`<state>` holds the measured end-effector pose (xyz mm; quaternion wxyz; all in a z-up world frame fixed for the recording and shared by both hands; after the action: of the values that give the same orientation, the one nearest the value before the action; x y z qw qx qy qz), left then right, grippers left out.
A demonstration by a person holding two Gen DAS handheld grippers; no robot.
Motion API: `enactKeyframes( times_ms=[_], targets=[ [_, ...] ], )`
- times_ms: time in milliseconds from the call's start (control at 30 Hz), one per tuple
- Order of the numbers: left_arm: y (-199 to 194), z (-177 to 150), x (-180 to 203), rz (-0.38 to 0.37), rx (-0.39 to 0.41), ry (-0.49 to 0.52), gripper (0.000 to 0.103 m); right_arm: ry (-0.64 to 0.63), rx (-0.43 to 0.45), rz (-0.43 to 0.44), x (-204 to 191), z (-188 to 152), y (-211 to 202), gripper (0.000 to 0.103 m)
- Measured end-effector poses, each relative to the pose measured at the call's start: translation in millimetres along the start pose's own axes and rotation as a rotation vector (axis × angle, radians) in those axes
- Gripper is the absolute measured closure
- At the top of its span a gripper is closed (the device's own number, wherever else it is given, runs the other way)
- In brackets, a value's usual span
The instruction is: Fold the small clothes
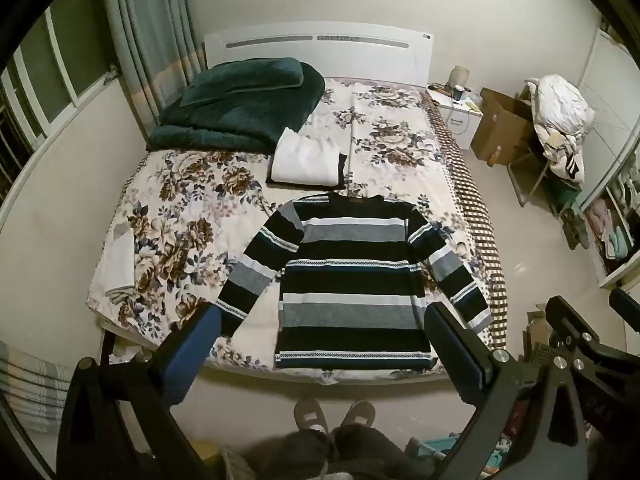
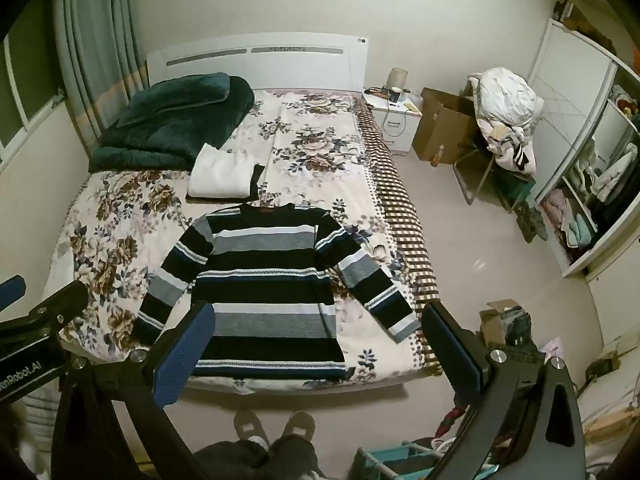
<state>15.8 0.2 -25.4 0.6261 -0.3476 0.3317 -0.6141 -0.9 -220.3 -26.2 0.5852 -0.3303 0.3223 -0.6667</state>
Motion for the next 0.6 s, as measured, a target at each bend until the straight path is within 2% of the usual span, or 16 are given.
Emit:
enactKeyframes(
  times_ms=[600],
  targets=[
    [-0.1,-0.1,0.6,0.011,-0.001,0.007,0.0,0.003,0.009,0.0,-2.2,1.5,-3.4,0.0]
  ],
)
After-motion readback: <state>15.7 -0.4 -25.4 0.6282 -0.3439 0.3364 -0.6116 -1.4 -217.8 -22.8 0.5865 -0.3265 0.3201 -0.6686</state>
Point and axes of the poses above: each gripper's, at about its wrist camera, not at the fingertips, and y roughly the way its jaws point, x to its right, z to its top, the point moved 3 cm from there along y, roughly the way its jaws point, and after that the axes turned 1 degree about z, right-handed, at the moved point
